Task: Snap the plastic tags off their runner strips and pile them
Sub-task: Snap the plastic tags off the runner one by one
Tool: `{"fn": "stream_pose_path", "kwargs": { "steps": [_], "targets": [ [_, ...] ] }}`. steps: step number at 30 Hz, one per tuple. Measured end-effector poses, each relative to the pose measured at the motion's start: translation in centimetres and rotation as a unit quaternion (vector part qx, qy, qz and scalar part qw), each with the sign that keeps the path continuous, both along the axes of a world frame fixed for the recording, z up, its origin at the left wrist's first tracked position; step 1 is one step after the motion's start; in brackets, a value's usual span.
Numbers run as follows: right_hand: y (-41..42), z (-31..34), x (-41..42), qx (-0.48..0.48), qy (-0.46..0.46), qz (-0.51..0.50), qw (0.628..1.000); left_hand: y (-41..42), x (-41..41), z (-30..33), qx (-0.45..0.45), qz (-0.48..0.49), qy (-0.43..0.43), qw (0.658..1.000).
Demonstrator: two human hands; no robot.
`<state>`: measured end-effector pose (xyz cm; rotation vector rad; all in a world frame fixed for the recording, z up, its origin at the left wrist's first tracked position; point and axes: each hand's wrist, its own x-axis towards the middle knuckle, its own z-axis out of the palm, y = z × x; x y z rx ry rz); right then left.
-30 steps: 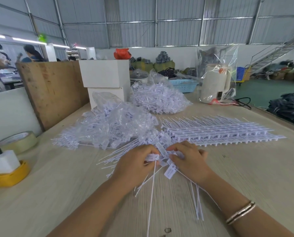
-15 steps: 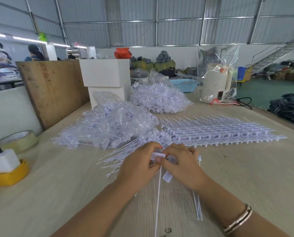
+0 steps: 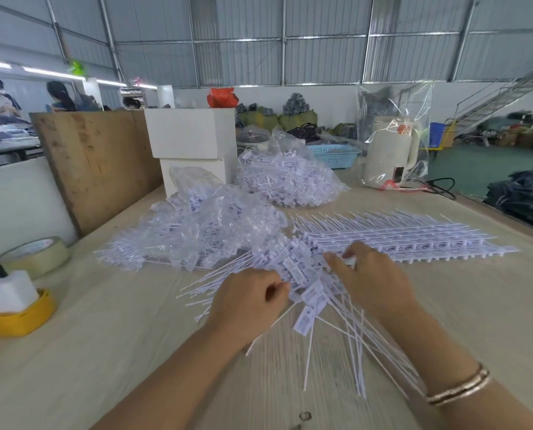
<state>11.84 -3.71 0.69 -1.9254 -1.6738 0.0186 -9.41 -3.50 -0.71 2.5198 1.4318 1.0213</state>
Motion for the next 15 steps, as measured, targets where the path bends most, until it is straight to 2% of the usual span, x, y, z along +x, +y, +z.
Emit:
{"fn": "stream_pose_path", "kwargs": {
  "steps": [3,5,8,11,15],
  "targets": [
    [-1.2,0.5,1.3,-0.198,-0.111,-0.014,0.974,-0.2,0.3,-0.4,-0.092,0.007,0.050,0.994],
    [-1.6,0.4,0.9,-0.260,-0.066,0.051,0.962,-0.3,0.4,-0.7,-0.124,0.005,0.078,0.989],
    [-1.7,0.4,-0.5,-0.262,0.025,0.137,0.955,-0.3,0.4,-0.7,-0.129,0.005,0.072,0.989],
    [-2.3,0.8,-2.3,-0.291,0.124,0.192,0.929,-0.3,0.4,-0.5,-0.123,0.018,0.074,0.989],
    [-2.7,0.3,-4.1,-0.301,0.183,0.234,0.906,-0.1,0.4,-0.5,-0.108,0.016,0.089,0.990]
  ]
}}
